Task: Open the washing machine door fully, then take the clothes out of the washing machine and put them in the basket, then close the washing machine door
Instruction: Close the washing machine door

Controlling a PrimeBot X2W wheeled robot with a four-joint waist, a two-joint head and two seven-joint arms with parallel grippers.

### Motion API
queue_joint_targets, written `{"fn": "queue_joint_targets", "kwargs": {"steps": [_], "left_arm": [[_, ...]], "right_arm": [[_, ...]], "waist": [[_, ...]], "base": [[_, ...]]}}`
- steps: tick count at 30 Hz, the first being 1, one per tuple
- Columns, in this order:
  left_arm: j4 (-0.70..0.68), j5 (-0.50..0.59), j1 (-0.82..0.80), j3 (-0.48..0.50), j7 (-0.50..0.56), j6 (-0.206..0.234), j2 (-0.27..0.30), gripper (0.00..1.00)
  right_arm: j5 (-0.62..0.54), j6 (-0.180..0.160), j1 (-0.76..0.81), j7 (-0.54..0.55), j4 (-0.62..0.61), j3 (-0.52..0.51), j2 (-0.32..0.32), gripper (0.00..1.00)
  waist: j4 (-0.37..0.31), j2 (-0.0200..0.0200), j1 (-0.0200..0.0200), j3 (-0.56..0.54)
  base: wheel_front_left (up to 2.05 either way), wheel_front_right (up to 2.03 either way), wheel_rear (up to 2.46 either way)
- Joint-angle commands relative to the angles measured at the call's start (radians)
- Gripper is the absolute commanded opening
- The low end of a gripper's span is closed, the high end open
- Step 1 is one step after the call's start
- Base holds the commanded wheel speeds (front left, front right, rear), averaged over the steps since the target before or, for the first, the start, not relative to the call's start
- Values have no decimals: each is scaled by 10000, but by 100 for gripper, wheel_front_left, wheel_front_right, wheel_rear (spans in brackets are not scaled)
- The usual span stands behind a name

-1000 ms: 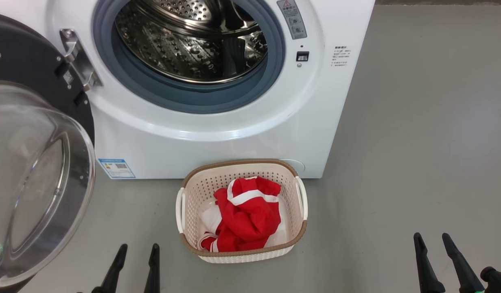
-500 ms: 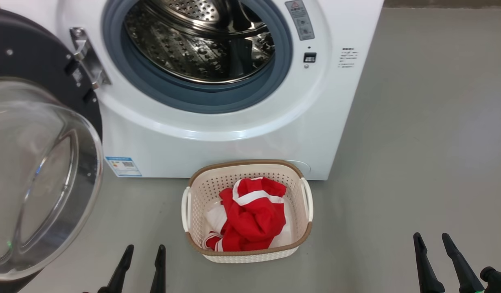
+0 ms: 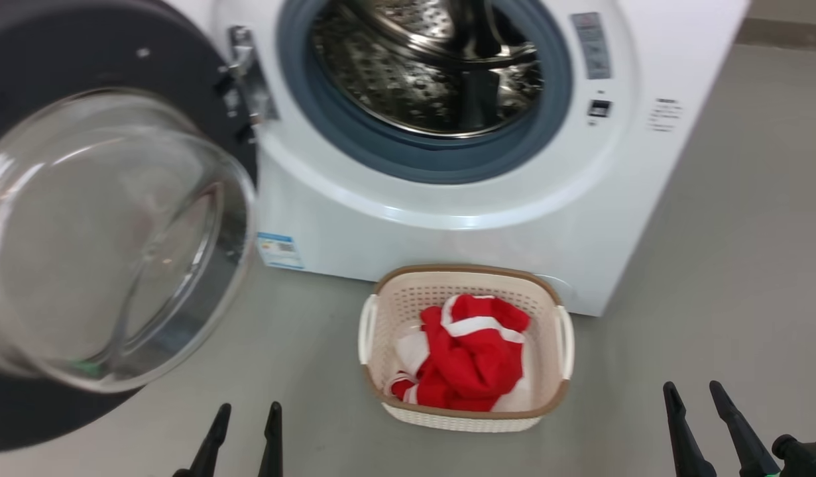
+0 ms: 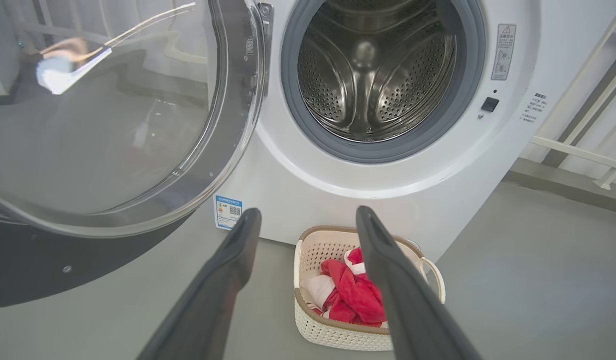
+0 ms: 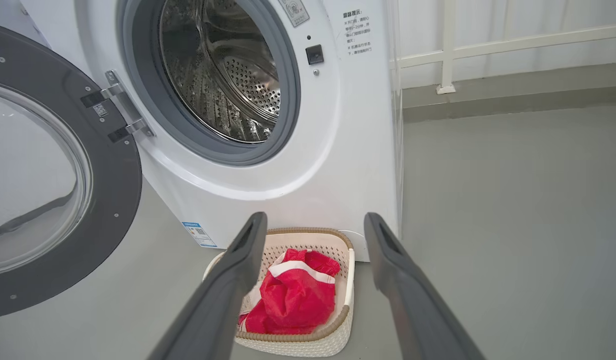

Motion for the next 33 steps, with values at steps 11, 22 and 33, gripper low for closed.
{"fn": "queue_joint_targets", "kwargs": {"steps": [11,22,33], "left_arm": [[-301,-193,97,-69,-53,229,70,100],[-1148,-752,405,39,-53,1084,70,100],[-1437,-932,570,127,-53,1347,70,100]], "right_arm": [[-39,2,23,-65,-214,440,-203,100],[108,2,-866,-65,104,1542,-740,100],[251,2,-1214,-65,300,1992,-869,100]], "waist": [[2692,0,0,-271],[3106,0,0,171],[3135,0,0,182]], "base": [[0,0,0],[0,0,0],[0,0,0]]}}
